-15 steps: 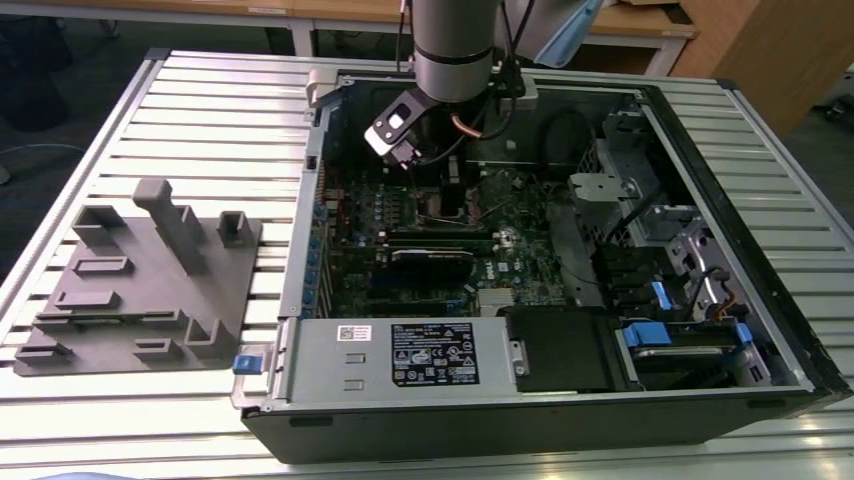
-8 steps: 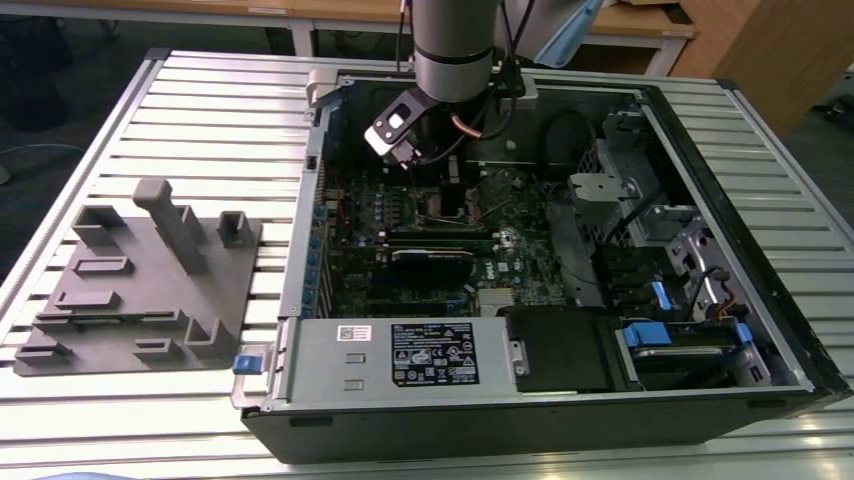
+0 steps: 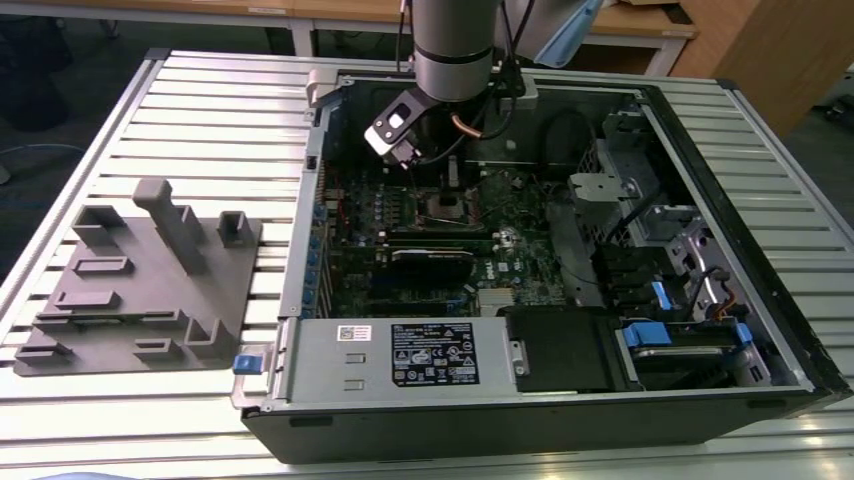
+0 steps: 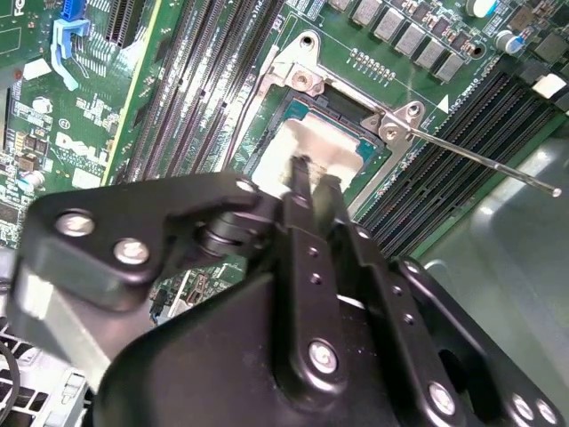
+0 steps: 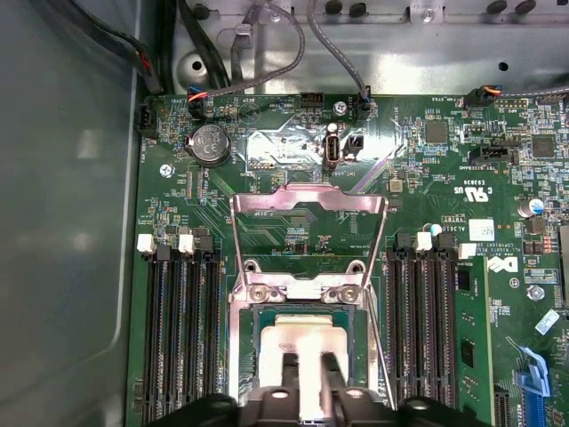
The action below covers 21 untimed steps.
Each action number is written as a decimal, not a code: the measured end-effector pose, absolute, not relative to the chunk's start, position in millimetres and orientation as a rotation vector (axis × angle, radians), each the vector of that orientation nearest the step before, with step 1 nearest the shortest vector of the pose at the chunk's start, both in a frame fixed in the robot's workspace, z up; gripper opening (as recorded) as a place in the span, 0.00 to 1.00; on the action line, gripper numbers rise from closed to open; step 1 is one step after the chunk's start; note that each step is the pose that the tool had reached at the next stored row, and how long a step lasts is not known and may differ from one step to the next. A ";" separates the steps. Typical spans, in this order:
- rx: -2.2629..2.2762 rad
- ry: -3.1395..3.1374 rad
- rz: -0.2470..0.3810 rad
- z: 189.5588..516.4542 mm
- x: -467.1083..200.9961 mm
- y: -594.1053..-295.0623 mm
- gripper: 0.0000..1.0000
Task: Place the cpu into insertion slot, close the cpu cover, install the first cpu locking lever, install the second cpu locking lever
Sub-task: 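Place the cpu into insertion slot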
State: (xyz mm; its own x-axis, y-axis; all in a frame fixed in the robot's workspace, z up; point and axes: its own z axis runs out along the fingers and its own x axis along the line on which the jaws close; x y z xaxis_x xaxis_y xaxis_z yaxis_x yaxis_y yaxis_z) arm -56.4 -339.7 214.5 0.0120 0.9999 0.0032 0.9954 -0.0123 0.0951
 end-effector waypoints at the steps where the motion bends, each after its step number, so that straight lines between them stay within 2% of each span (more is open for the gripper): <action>1: 2.187 2.161 0.107 214.5 -56.4 -339.7 0.18; 2: 2.187 2.161 0.107 214.5 -56.4 -339.7 0.18; 3: 2.187 2.161 0.107 214.6 -56.4 -339.7 0.12; 4: 2.187 2.161 0.107 214.6 -56.4 -339.7 0.11; 11: 2.187 2.161 0.107 214.7 -56.4 -339.7 0.11; 15: 2.209 2.182 0.061 214.2 -56.2 -339.7 0.11; 21: 2.212 2.186 0.054 213.8 -54.6 -339.6 0.11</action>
State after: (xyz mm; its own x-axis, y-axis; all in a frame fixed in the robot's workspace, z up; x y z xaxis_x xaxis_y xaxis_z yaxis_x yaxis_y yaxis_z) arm -54.6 -339.6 213.8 0.0121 0.9999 0.0029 0.9988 -0.0123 0.0466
